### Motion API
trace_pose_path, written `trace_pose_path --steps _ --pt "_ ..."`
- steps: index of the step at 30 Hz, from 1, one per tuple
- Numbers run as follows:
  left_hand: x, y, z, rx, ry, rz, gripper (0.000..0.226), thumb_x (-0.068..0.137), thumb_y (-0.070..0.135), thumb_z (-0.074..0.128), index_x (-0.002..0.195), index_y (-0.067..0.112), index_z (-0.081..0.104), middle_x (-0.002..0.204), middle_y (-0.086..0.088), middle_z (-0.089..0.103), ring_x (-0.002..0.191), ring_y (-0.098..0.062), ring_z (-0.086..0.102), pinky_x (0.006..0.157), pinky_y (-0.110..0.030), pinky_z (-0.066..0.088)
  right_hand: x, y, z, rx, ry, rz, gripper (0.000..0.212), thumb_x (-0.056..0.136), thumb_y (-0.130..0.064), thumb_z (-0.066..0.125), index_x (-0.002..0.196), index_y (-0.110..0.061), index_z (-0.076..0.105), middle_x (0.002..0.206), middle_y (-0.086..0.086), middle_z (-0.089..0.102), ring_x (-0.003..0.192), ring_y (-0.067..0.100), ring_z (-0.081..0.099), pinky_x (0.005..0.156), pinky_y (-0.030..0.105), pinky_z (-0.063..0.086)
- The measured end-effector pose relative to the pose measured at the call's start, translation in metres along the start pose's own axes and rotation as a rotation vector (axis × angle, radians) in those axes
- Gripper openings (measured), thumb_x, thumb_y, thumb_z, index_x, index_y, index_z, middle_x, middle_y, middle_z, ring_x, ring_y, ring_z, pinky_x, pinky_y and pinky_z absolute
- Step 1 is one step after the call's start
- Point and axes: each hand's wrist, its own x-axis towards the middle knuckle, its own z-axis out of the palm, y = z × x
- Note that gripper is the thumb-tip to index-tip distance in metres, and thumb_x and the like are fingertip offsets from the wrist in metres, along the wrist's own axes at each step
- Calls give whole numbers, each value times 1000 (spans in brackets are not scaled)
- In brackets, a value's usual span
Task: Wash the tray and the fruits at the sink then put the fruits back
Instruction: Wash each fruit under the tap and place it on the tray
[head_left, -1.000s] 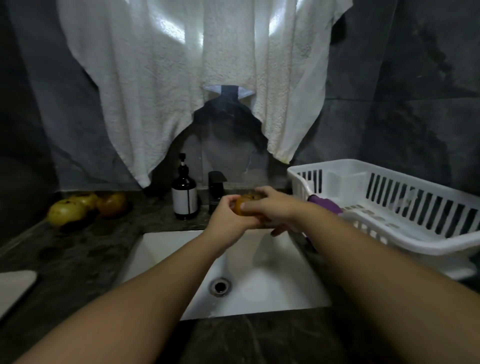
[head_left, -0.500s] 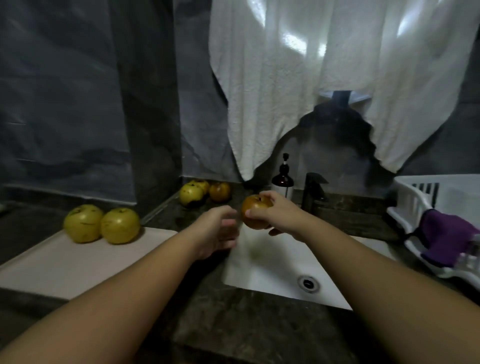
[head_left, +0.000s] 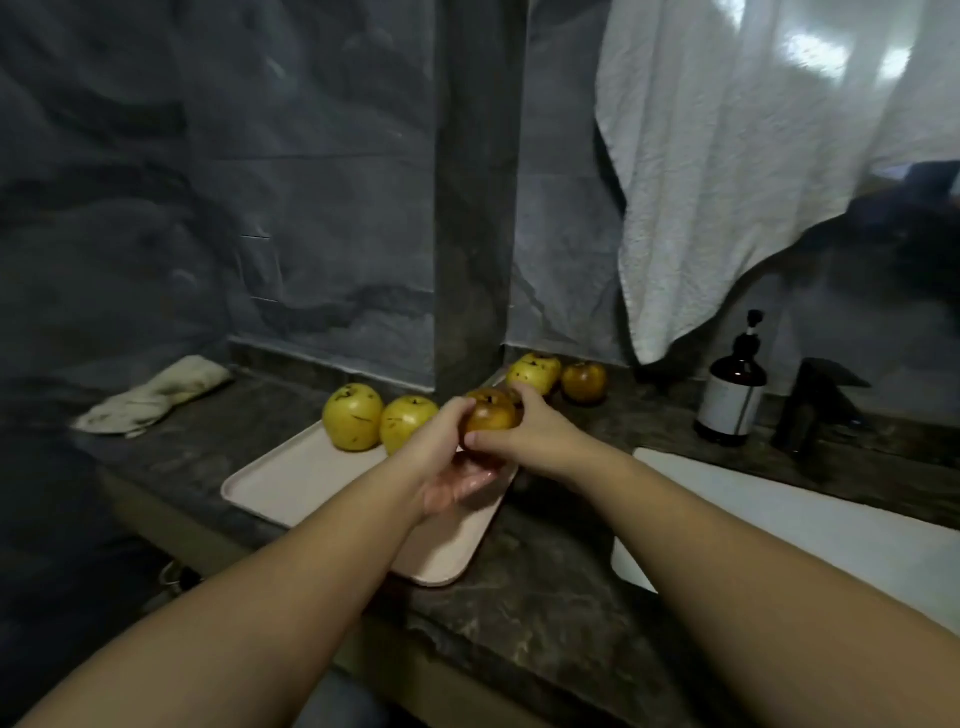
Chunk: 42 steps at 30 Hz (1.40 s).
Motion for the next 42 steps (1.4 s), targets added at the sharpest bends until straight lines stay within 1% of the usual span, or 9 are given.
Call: trace_pose_path --steps 4,8,13,19,25,31,36,39,42 --pt "7 -1 -27 65 26 -34 53 100 51 60 132 9 65 87 -11 65 70 -22 66 47 -27 59 14 1 25 -45 3 -14 90 70 -45 90 145 -25 44 130 2 63 110 15 62 92 27 49" --pt "8 3 -45 65 48 -86 56 98 61 56 119 9 63 93 -12 57 76 -22 64 57 -32 63 24 8 33 18 -31 -5 85 73 -31 90 145 -25 45 120 -3 65 98 12 66 70 22 52" --pt "11 3 -51 -44 2 -97 72 99 64 51 133 0 51 105 -24 61 87 -32 69 64 -35 61 33 20 29 48 -38 23 83 73 -21 89 142 -20 42 115 -3 63 103 19 67 84 37 58" --pt "20 -5 -47 -87 -17 -110 68 97 61 57 122 -3 57 108 -25 60 86 -33 70 59 -34 65 36 29 19 -92 -47 14 72 73 -26 88 134 -25 49 101 -13 58 80 1 59 55 13 44" --pt "23 -5 -51 -110 22 -104 63 98 58 59 102 -5 57 104 -22 58 84 -31 69 61 -34 64 35 29 20 -213 -38 -56 80 75 -37 86 145 -25 50 126 -1 64 105 12 59 85 23 45" --pt "15 1 -51 -117 27 -69 67 98 58 58 130 0 51 123 -27 56 92 -31 69 67 -32 62 32 32 25 -239 14 -82 77 72 -47 87 138 -25 53 117 -5 65 100 9 59 82 22 41" --pt "10 3 -45 -18 75 -45 57 100 57 57 124 5 55 105 -16 53 83 -27 63 75 -32 56 30 29 20 -335 -20 -82 85 72 -54 84 144 -26 49 130 2 65 116 18 62 94 28 48" --pt "4 13 -41 67 92 -32 45 98 59 57 102 14 56 89 -9 49 66 -19 53 65 -26 49 29 22 9 -319 -40 -98 90 74 -51 84 150 -25 45 142 4 60 125 19 60 104 33 48" --pt "3 30 -32 158 85 7 42 100 60 54 108 18 55 87 -6 51 63 -16 51 54 -24 42 32 17 -10 -283 -17 -114 89 76 -51 84 152 -27 44 146 2 57 128 17 57 99 26 45"
